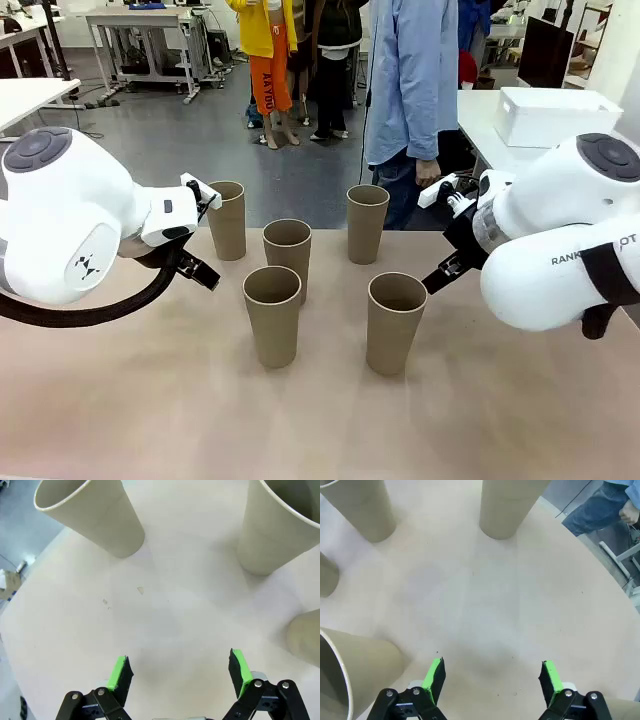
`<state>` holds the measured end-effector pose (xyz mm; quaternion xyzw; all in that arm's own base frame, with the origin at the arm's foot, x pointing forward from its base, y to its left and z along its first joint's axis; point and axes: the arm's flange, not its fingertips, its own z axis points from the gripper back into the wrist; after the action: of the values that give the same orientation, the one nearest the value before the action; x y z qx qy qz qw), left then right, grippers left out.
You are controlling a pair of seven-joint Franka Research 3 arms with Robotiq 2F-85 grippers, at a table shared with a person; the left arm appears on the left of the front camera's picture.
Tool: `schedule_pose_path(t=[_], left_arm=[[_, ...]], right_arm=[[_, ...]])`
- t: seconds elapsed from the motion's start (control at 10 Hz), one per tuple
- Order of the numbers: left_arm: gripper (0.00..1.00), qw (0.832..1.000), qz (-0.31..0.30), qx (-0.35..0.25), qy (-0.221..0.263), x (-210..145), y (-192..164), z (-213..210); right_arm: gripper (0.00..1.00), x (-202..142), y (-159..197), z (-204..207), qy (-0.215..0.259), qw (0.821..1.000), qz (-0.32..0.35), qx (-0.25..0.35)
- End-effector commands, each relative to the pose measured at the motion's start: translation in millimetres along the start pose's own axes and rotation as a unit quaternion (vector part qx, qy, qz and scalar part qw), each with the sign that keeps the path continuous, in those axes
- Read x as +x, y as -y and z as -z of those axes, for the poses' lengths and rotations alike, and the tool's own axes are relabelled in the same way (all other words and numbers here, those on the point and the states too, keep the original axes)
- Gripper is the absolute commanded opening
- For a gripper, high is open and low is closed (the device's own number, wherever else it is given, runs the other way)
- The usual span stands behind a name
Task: Stack the cups and store them in the basket.
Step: Pick up two Reusable plastic cups , one in each hand.
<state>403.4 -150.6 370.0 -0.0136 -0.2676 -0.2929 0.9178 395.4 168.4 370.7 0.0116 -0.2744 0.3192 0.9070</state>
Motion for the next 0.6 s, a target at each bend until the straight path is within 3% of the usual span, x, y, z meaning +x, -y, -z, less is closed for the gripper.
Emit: schedule_pose_path(t=[0.0, 0.5], left_arm=[[1.0, 1.0, 0.0, 0.0, 0.0, 0.1, 0.0, -0.1], [1.0, 1.0, 0.0, 0.0, 0.0, 0.1, 0.0, -0.1]], right_arm=[[1.0, 0.0, 0.0, 0.0, 0.0, 1.0, 0.0, 0.0], [1.0, 0.0, 0.0, 0.0, 0.0, 1.0, 0.0, 0.0]])
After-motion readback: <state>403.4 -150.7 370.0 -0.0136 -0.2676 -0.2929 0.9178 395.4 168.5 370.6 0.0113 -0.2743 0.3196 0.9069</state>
